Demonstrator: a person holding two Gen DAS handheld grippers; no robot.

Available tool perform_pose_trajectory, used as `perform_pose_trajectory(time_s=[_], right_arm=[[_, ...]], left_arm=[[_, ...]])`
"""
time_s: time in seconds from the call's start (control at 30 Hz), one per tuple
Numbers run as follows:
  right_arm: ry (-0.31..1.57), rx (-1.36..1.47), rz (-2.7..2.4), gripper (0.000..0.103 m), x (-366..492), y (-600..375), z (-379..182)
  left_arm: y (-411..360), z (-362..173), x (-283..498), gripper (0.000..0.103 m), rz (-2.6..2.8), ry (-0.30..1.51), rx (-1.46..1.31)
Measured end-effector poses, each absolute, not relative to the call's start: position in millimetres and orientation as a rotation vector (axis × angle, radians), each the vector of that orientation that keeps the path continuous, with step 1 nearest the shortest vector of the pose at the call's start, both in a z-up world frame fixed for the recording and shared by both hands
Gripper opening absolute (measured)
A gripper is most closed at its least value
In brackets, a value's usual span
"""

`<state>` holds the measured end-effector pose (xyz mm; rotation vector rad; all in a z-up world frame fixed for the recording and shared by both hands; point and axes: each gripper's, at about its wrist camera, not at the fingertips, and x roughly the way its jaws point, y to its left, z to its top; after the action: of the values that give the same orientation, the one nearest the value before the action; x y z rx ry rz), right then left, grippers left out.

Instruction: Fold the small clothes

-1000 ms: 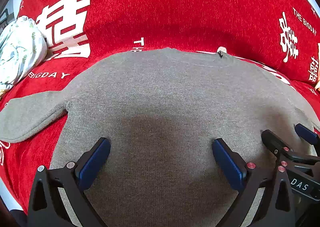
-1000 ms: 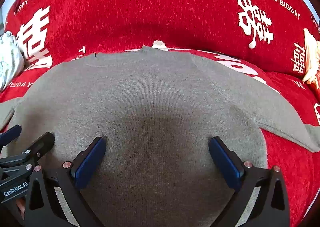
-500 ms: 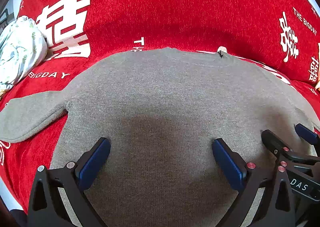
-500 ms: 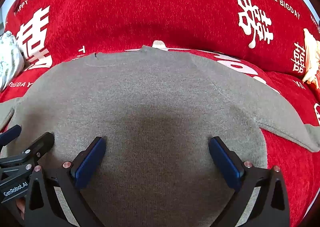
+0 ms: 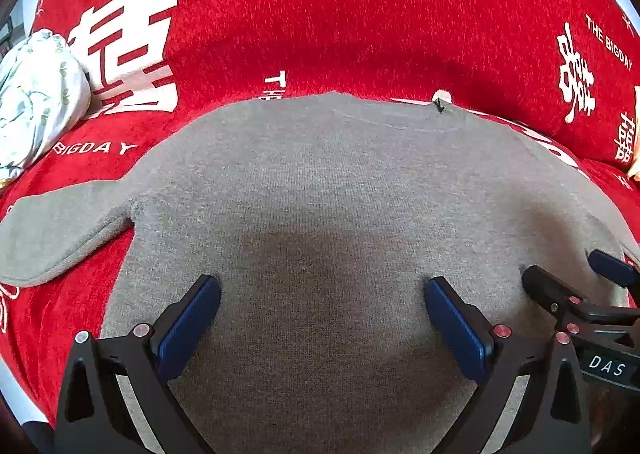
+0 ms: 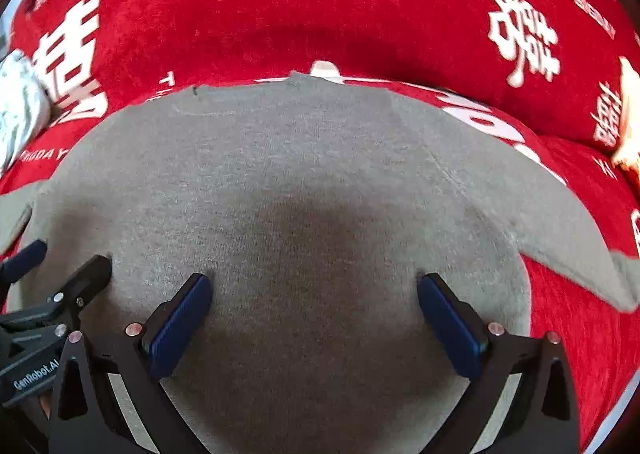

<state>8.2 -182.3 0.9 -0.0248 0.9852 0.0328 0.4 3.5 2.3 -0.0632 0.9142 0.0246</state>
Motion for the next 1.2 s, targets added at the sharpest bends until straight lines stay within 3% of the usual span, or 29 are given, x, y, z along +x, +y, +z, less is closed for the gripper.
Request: perform_pose_trajectory(time_s=[0.13,0.33,0.47,0.73,1.07,1.2], right_arm=[[1.024,0.109,0.158,0.103,1,-186,24],[0.773,0.371,0.302,0.103,-34,-191,129],[0.686,0.317,0.308,0.103,-43,-181,167],[0.819,0.091,0.149,0.103,-35,-190,97],[0.836,0.309,0.015,0.103,-26,-253,64],[0.912,0.246,-0.035,0.103,-12,-257,57]], left_arm=[[9,18,1,0.102,-0.060,0.994,-0.008],[69,95,-18,0.102,0.031,0.892,-0.088],[86,119,-26,0.102,0.021,0.886,-0.139],[6,71,-29,0.102,-0.009,0.937,0.065],[-40,57,-13,0.102,-0.010,0.886,0.151],[-50,52,0,0.102,-0.018,0.929,0.182]])
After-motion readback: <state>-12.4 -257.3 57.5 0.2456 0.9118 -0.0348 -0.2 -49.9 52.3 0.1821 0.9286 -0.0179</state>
